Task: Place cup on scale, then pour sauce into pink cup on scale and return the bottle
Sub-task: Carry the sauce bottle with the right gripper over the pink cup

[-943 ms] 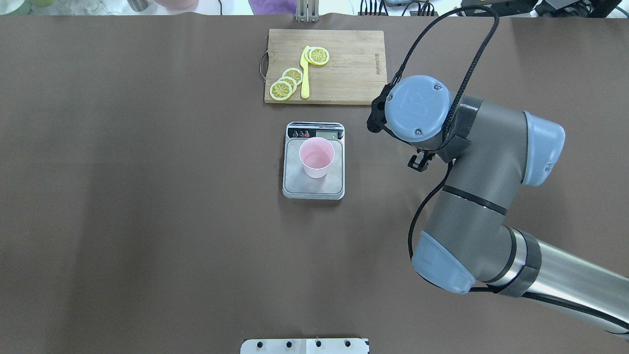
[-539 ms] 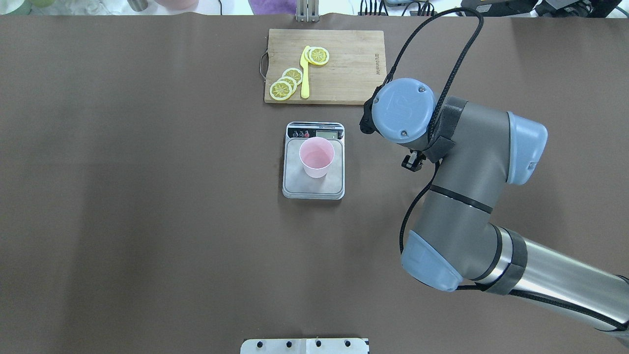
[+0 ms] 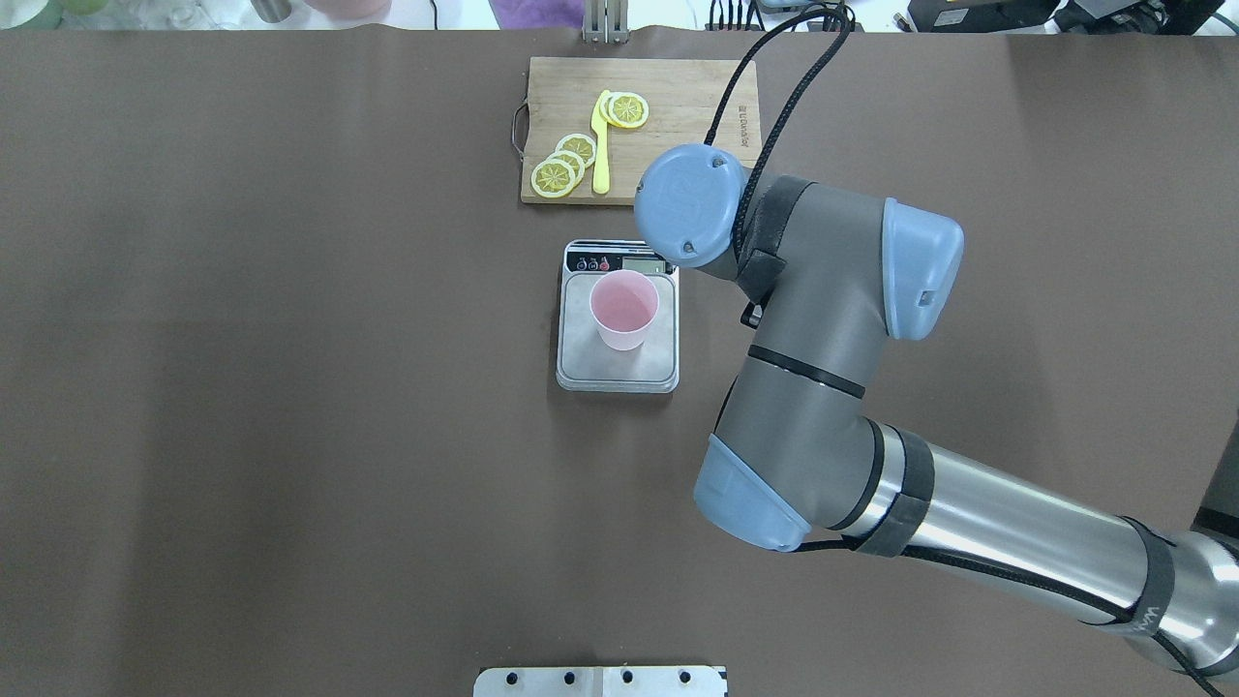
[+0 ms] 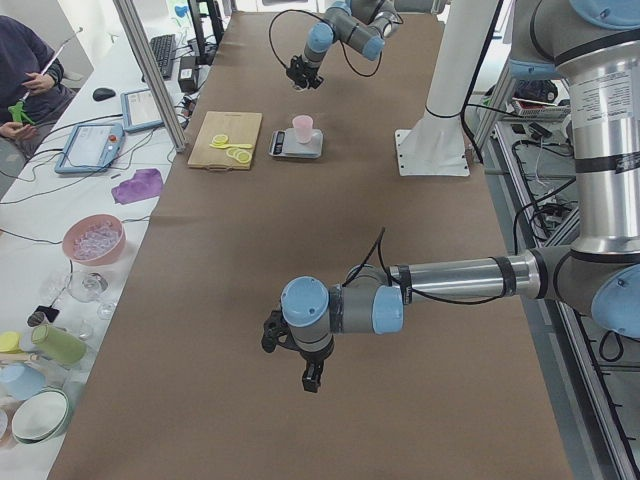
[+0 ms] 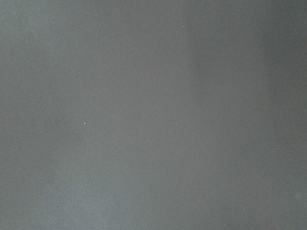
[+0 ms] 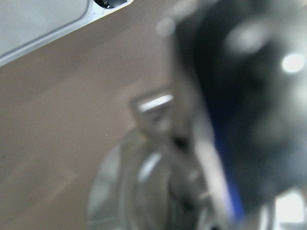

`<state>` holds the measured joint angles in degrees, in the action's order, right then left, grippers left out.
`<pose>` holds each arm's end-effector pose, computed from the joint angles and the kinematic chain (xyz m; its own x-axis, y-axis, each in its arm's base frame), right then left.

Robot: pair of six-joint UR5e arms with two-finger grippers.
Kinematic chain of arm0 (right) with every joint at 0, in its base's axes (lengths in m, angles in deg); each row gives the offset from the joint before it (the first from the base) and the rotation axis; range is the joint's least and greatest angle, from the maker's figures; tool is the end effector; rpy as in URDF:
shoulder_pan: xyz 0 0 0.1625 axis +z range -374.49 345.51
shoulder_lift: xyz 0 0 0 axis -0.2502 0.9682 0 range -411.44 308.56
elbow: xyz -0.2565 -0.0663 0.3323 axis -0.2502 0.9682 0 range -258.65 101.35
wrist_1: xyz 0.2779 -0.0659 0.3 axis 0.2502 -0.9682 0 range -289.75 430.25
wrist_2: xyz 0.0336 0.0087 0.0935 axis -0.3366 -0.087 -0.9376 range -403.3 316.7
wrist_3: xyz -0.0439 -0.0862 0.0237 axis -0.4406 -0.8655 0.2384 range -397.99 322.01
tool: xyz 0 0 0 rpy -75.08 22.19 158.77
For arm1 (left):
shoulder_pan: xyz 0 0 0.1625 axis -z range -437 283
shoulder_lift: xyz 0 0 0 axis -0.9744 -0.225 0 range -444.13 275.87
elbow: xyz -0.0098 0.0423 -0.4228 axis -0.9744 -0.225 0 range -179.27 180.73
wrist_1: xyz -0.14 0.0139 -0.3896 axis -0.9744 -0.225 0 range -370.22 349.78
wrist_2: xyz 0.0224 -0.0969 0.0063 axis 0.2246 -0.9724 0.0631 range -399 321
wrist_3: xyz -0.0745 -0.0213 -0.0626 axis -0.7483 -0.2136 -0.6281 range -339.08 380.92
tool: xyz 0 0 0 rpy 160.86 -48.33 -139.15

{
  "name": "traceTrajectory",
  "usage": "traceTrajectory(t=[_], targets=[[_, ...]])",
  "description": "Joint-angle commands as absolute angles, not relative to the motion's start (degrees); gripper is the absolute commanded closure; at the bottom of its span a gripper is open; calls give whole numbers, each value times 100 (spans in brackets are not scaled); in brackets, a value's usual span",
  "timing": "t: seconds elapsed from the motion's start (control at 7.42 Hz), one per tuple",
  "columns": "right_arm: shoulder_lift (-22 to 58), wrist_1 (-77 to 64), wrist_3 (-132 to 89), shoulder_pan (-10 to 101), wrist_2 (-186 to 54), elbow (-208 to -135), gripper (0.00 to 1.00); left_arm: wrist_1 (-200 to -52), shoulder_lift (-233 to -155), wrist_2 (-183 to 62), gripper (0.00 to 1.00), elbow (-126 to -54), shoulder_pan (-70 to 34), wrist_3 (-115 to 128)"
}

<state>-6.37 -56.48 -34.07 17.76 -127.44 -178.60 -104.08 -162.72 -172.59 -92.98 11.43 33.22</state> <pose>-0.4743 -0.4690 0.2057 0.6113 -0.7878 -0.0756 0.7637 0.5622 0.3172 -0.0537 -0.4008 0.7104 0.7028 0.1869 -0.6864 -0.1813 0.9801 0.0812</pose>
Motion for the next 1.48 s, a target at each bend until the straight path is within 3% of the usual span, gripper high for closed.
traceTrajectory(t=[0.0, 0.67, 1.35], targets=[[-1038, -6174, -3403, 1759, -12628, -17543, 100, -10408, -16201, -17259, 2, -9296, 1186, 3322], [-1610, -6590, -3403, 1619, -12478, -16798, 100, -10408, -16121, -17259, 2, -9243, 1186, 3331], [-1638, -6870, -3403, 1513, -12276, -16734, 100, -10583, -16113, -17259, 2, -9007, 1212, 3331]])
